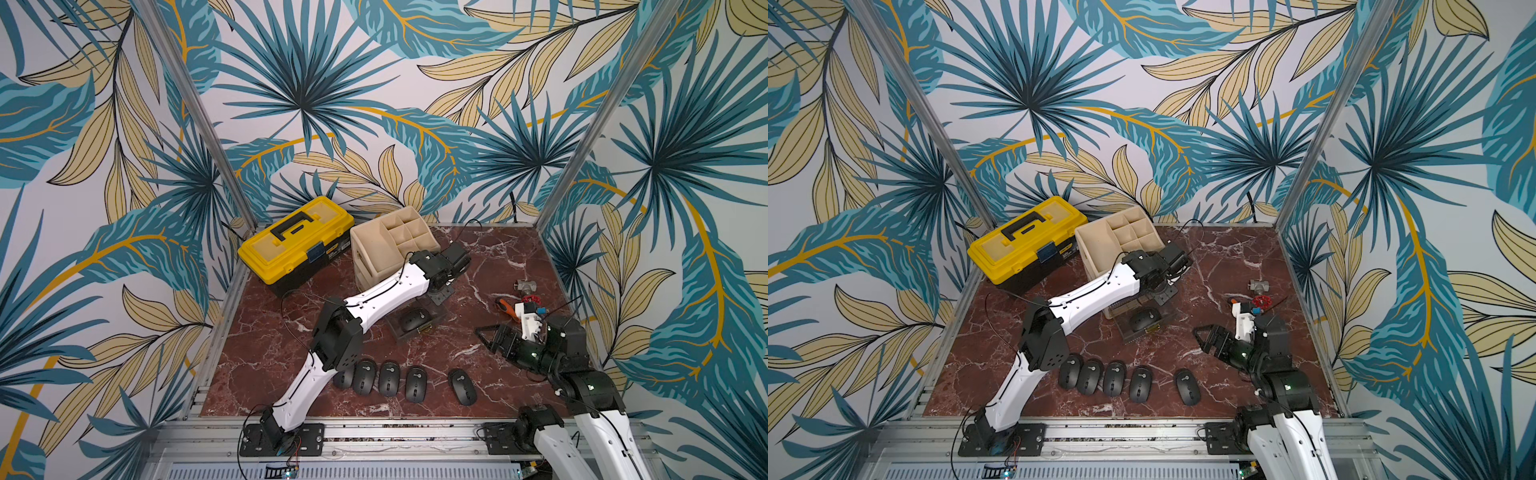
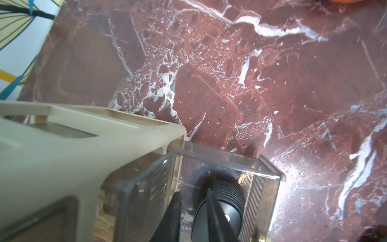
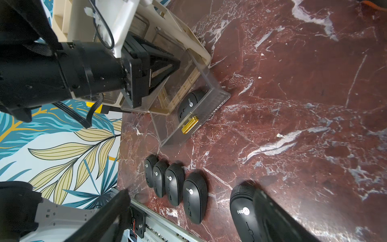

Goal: Take the mice out of the drawer
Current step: Pick up the mouse from the drawer.

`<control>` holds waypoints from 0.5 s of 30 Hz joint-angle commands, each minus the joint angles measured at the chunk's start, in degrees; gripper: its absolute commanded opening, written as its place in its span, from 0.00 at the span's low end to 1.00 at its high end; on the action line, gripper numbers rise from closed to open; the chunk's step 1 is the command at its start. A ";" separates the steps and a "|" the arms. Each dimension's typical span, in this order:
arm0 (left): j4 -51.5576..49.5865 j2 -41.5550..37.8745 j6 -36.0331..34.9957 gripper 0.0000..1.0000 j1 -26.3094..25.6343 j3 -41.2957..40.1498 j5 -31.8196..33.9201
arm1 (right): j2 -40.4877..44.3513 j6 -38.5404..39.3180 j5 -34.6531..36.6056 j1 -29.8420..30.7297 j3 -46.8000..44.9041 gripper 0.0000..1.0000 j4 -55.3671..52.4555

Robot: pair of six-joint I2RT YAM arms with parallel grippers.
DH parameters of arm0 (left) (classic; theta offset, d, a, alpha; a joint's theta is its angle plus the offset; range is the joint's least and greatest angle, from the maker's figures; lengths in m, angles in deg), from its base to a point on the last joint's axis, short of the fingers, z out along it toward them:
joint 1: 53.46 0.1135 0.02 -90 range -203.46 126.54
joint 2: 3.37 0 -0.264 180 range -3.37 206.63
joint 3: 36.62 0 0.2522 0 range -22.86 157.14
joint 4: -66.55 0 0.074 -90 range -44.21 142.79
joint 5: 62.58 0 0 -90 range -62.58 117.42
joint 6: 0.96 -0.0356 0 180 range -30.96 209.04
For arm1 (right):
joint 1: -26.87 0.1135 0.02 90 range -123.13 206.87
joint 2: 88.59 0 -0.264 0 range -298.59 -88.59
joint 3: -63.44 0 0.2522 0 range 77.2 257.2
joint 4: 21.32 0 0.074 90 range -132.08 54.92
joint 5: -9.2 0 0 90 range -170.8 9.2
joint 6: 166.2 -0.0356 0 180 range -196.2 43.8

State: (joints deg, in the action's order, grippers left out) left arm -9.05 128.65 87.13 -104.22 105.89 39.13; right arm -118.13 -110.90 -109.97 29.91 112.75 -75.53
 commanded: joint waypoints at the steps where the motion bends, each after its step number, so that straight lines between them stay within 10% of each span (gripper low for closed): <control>1: 0.70 -0.79 -0.75 0.20 0.23 -1.56 -2.67 | 0.27 0.93 -0.59 -0.06 -1.16 0.93 -0.15; 15: -1.69 -6.40 -6.45 0.19 0.47 -12.28 -6.78 | 0.27 1.37 -0.79 -0.06 -2.06 0.94 -0.51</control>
State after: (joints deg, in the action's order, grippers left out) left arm -10.71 125.92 81.89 -103.98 95.81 33.12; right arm -118.13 -110.53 -110.04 29.91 111.97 -75.63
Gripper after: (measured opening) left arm 0.184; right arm 0.935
